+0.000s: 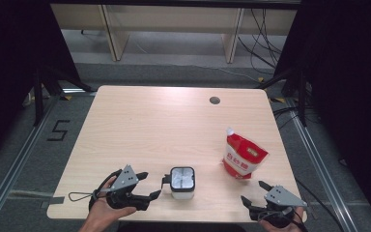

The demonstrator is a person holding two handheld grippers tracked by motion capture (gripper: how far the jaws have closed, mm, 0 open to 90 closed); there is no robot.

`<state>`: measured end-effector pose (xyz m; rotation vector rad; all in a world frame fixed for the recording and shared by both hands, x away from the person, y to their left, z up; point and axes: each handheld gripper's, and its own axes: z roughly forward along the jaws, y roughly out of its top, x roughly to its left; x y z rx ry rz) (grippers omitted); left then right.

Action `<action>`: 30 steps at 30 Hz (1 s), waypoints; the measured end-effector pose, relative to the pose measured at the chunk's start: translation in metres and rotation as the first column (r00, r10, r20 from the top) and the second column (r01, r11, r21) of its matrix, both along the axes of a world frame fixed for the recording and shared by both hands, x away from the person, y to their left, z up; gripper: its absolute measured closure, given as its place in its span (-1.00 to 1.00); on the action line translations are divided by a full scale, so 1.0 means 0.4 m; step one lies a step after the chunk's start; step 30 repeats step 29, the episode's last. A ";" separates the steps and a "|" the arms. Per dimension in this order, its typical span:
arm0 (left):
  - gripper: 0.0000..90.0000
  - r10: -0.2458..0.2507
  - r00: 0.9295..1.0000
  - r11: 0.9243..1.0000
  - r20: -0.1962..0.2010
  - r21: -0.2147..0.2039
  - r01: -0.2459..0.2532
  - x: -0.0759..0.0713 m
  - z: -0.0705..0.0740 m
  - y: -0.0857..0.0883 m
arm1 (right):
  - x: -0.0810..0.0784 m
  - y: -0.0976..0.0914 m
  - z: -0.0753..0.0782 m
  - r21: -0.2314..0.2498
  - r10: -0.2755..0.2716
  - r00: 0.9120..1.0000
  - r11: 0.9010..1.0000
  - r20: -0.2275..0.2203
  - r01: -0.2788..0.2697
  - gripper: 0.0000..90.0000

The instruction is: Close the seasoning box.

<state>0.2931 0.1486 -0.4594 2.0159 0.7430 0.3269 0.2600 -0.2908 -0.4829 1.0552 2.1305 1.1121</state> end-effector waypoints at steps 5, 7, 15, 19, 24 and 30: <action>-0.52 0.004 1.000 1.000 -0.010 0.022 -0.004 -0.011 -0.026 0.006 | 0.004 -0.002 -0.001 -0.016 0.015 1.000 1.000 -0.001 -0.015 -0.58; -0.53 0.020 0.999 0.999 -0.032 0.026 -0.020 -0.016 -0.037 0.007 | 0.000 0.002 -0.003 -0.003 0.005 1.000 1.000 -0.026 -0.005 -0.60; -0.58 0.030 0.999 0.997 -0.043 0.066 -0.028 -0.019 -0.073 0.019 | 0.005 0.004 -0.009 -0.030 0.035 0.999 0.999 -0.035 -0.036 -0.64; -0.61 0.028 0.999 0.998 -0.034 0.064 -0.026 -0.024 -0.082 0.019 | 0.000 0.009 -0.011 -0.014 0.022 0.998 1.000 -0.060 -0.023 -0.64; -0.64 0.036 0.998 0.999 -0.049 0.043 -0.034 -0.031 -0.088 0.017 | 0.003 0.006 -0.011 -0.044 0.024 0.999 0.999 -0.040 -0.026 -0.64; -0.65 0.038 0.998 0.998 -0.053 0.060 -0.034 -0.029 -0.088 0.024 | 0.003 0.006 -0.012 -0.043 0.025 0.998 0.999 -0.052 -0.027 -0.64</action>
